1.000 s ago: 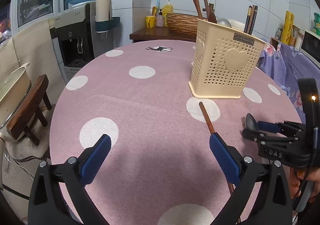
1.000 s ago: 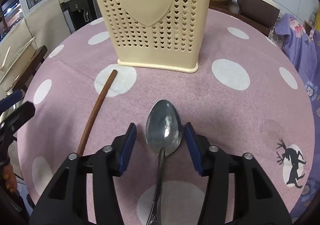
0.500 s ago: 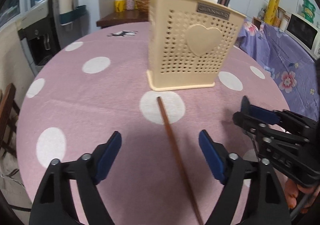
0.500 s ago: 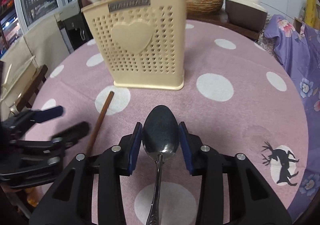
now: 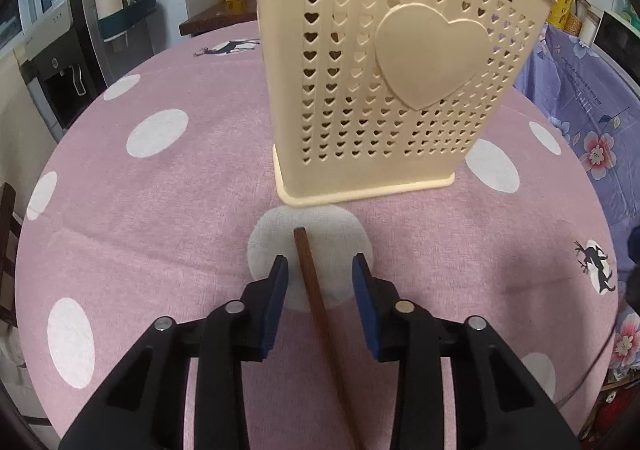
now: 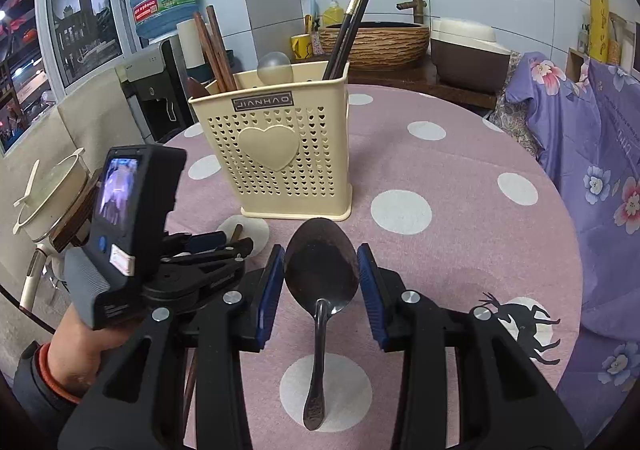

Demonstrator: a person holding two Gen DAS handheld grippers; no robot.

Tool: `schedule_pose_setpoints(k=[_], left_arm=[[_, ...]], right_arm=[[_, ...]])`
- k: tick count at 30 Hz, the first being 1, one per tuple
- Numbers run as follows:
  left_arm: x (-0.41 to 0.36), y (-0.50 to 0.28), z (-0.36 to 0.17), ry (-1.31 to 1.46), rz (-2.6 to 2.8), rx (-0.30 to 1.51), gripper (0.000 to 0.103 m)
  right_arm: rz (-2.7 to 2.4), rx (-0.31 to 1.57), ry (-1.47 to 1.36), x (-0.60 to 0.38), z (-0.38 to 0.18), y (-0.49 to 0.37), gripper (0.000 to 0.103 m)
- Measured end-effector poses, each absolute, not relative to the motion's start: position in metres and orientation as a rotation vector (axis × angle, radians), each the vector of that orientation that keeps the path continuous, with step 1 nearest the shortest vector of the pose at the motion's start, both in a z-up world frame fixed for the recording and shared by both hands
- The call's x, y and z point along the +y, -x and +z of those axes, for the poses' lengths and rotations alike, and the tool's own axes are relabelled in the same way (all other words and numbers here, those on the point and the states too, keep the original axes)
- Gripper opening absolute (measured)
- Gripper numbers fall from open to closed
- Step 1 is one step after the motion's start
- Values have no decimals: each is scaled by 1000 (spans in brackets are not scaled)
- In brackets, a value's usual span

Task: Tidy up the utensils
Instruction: 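Lift the metal spoon with the right tool while the left tool raises the chopstick over the holder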

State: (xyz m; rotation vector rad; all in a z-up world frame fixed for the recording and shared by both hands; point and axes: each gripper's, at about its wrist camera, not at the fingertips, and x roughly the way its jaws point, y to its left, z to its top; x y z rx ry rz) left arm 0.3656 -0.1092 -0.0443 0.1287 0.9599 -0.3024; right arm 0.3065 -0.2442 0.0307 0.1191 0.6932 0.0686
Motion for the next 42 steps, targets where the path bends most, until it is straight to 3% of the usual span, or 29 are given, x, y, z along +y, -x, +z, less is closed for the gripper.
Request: schedule_pose_setpoints(k=[8, 19, 34, 42], left_arm=[[-115, -368, -46, -149, -273, 945, 10], [-110, -362, -35, -95, -291, 898, 9], [-58, -296, 93, 25, -365, 551, 8], [-47, -291, 114, 45, -360, 483, 8]], right_arm=[[64, 691, -121, -247, 31, -305, 38], [69, 682, -126, -251, 29, -305, 38], [145, 651, -176, -260, 56, -297, 38], [153, 635, -154, -255, 67, -297, 38]])
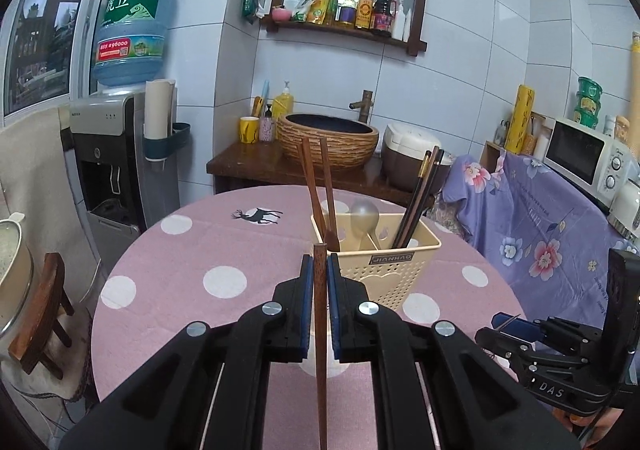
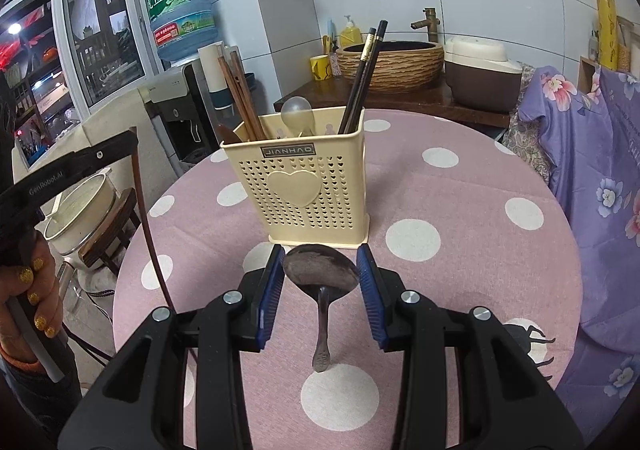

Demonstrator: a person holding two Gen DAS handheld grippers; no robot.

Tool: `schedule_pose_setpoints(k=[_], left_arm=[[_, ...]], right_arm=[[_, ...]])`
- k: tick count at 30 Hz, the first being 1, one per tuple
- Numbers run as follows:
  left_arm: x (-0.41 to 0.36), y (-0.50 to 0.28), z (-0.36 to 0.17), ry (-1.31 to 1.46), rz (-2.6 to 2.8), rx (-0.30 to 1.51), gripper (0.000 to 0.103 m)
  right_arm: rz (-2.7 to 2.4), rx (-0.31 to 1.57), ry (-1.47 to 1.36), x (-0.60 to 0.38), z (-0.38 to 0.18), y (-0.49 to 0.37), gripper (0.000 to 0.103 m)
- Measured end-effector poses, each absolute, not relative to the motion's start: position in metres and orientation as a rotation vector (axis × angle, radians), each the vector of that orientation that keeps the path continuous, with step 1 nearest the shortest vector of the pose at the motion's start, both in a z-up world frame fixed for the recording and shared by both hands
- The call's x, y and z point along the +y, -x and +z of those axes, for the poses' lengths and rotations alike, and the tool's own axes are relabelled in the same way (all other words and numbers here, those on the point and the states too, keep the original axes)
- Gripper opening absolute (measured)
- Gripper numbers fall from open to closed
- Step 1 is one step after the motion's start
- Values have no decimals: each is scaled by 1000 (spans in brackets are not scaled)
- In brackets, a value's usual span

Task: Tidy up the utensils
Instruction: 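Lift the metal spoon with the right tool while the left tool raises the chopstick over the holder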

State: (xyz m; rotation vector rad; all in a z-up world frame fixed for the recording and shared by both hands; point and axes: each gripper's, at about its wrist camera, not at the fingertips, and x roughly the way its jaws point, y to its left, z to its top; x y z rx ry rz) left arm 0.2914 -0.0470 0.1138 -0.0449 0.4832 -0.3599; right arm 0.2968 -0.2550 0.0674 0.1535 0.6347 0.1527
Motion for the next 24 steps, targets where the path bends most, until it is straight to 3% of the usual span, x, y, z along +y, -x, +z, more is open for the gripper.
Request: schedule_pose_setpoints(k=[14, 24], left_arm=[[-48, -286, 137, 42, -414, 430, 8], [-63, -304, 228, 57, -495, 319, 8]], right_arm=[[204, 608, -147, -253, 87, -301, 38], [212, 448, -109, -256, 186, -336, 38]])
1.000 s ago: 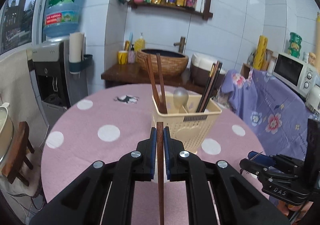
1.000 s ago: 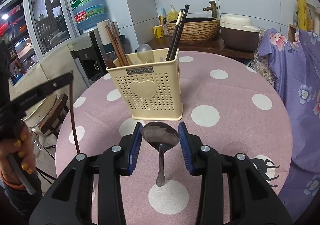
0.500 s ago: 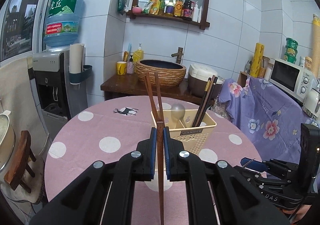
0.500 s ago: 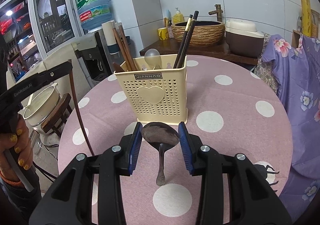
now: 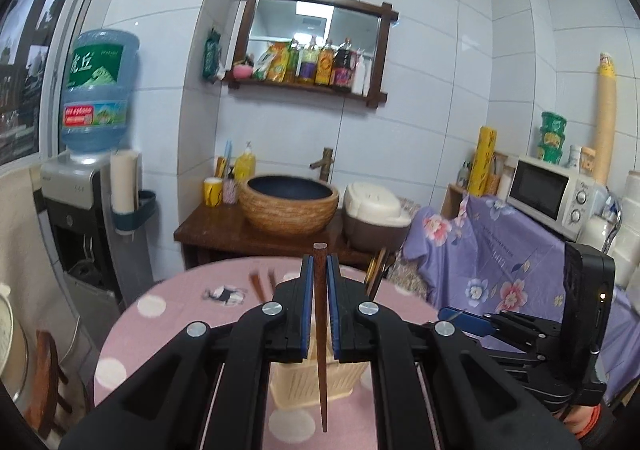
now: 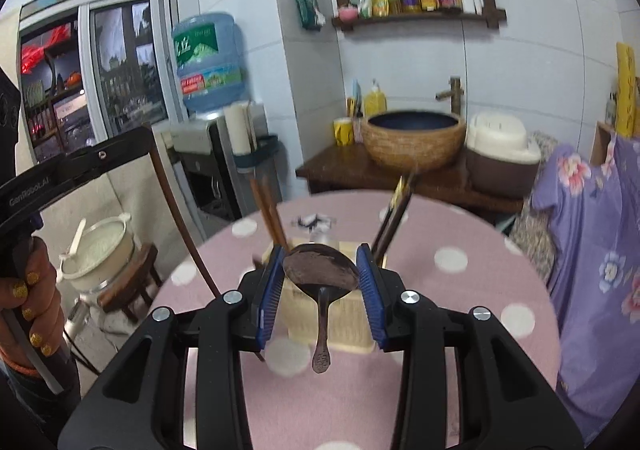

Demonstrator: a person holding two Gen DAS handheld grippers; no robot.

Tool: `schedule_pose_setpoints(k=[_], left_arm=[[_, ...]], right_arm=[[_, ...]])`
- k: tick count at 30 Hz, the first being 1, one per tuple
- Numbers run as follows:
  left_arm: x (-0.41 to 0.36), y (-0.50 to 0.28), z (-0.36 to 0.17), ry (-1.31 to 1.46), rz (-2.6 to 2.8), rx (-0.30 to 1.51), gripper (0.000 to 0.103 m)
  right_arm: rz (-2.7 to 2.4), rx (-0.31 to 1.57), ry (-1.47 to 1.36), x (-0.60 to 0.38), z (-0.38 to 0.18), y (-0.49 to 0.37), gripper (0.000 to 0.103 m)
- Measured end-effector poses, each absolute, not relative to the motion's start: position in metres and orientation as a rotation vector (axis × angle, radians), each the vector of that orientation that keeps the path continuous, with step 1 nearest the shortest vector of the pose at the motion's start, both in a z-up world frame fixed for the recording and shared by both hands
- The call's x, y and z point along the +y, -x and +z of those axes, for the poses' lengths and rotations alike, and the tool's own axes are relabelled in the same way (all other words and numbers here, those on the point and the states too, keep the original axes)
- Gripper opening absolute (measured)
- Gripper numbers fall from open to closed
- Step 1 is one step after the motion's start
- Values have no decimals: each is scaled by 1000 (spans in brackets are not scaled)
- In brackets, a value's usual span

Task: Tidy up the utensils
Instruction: 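Lift the metal spoon with the right tool while the left tool raises the chopstick over the holder, then open the right tool to drop the spoon in while the left tool releases the chopstick into the holder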

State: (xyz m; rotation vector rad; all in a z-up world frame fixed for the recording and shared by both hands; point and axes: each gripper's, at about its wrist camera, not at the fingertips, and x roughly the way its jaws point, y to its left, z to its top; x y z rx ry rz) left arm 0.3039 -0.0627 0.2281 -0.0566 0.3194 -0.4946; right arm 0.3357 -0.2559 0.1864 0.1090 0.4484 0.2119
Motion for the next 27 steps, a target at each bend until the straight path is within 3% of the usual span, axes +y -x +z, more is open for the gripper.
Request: schedule_pose_setpoints(k=[4, 8, 27], left_arm=[[-76, -328, 264, 52, -476, 275, 8], [-89, -349, 269, 44, -435, 257, 8], [-118, -393, 133, -16, -317, 430, 5]], right_arm=[[169, 379, -105, -257, 226, -360, 38], [138, 375, -101, -256, 231, -385, 38], [50, 510, -50, -241, 115, -434, 38]])
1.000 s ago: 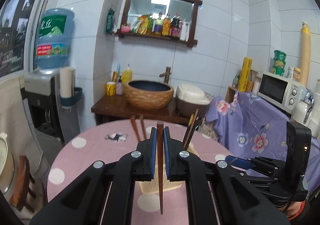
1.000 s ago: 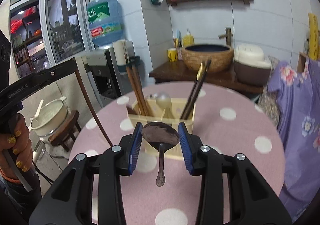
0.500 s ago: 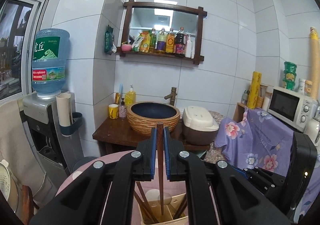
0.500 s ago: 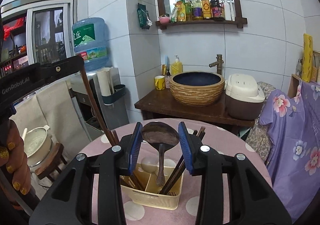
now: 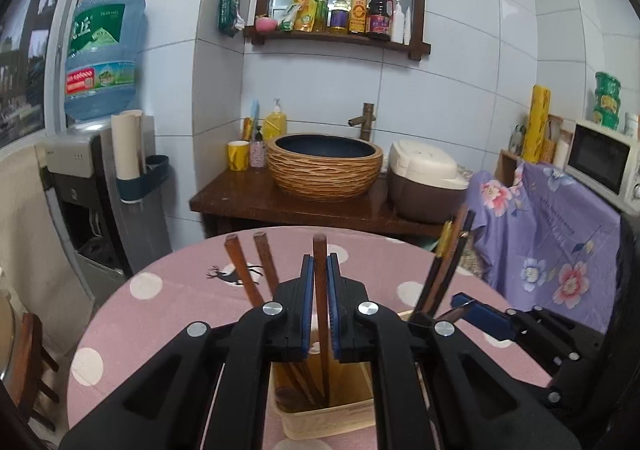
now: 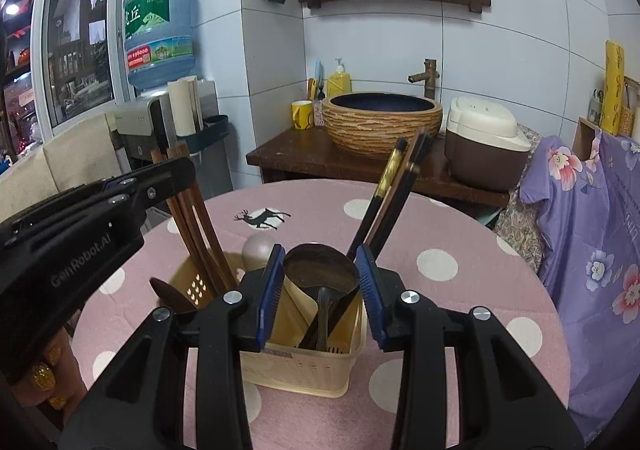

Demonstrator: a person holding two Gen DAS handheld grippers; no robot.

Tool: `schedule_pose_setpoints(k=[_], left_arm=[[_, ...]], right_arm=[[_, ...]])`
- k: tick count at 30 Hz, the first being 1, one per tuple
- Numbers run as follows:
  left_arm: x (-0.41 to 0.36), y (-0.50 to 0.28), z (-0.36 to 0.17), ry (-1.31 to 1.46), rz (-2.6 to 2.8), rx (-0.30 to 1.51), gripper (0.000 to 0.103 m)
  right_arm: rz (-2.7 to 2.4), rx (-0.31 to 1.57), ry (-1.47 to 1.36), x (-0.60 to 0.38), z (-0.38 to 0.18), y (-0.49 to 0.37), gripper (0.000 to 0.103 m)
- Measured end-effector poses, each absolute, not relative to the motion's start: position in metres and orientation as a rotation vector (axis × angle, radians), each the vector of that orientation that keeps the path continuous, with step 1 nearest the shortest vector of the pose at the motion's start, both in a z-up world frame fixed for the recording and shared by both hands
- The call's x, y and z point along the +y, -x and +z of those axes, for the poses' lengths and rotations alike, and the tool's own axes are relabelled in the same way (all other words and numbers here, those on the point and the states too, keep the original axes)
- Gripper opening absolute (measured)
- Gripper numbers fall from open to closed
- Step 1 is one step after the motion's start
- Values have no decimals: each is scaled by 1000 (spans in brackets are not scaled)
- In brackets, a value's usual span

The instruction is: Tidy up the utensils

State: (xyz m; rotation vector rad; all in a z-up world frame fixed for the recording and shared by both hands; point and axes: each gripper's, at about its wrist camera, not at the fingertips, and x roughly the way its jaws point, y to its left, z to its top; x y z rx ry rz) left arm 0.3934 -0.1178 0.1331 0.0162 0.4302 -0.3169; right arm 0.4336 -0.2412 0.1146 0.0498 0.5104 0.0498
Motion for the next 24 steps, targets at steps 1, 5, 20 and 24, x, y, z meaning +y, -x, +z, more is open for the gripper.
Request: schedule_pose_setpoints(k=[1, 5, 20, 24], left_arm=[[-117, -395, 130, -19, -317, 439, 5], [-114, -400, 121, -10, -315, 471, 5], [-91, -329, 137, -39, -301, 307, 67], [-67, -294, 128, -8, -260, 247, 83]], right_arm=[[45, 515, -48, -241, 110, -434, 38], [33, 531, -52, -243, 96, -435, 38], [13, 442, -49, -254, 96, -379, 64], [-23, 398, -73, -259, 91, -338, 78]])
